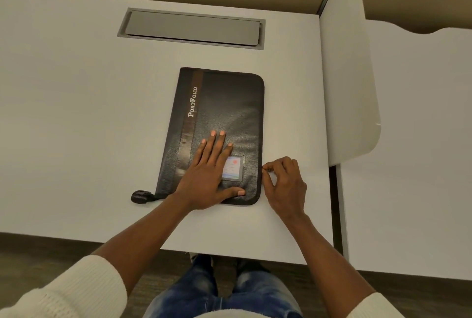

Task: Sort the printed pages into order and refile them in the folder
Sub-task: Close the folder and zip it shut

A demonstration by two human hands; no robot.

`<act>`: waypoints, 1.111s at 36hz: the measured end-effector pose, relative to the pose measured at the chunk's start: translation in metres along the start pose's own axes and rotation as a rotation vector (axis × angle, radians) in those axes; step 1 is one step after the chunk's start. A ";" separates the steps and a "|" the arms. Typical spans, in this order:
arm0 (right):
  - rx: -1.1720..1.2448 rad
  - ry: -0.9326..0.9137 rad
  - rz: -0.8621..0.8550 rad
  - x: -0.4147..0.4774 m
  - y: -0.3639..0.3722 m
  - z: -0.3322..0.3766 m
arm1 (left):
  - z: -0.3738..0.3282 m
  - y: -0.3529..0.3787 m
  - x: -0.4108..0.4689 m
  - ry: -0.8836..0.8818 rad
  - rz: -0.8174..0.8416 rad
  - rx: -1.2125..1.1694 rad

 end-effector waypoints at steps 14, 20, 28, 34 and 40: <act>0.030 -0.018 -0.021 0.012 0.003 -0.006 | -0.001 -0.002 0.000 -0.002 0.004 -0.007; 0.024 -0.005 -0.022 0.021 0.005 -0.006 | 0.000 -0.002 0.000 -0.010 0.012 -0.015; 0.028 -0.019 -0.021 0.029 0.007 -0.009 | 0.000 -0.003 0.000 -0.013 0.007 -0.030; 0.064 0.009 -0.042 0.041 0.011 -0.012 | -0.001 -0.004 0.000 -0.013 0.006 -0.018; 0.062 0.019 -0.037 0.044 0.014 -0.015 | -0.001 -0.004 0.000 -0.016 0.006 -0.031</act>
Point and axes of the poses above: each hand's wrist, its own x-axis towards the middle knuckle, its own y-axis out of the palm, z = x × y, the point moved 5 cm from there along x, towards the middle knuckle, and after that the axes turned 1 degree about -y, right-handed, at the moved point
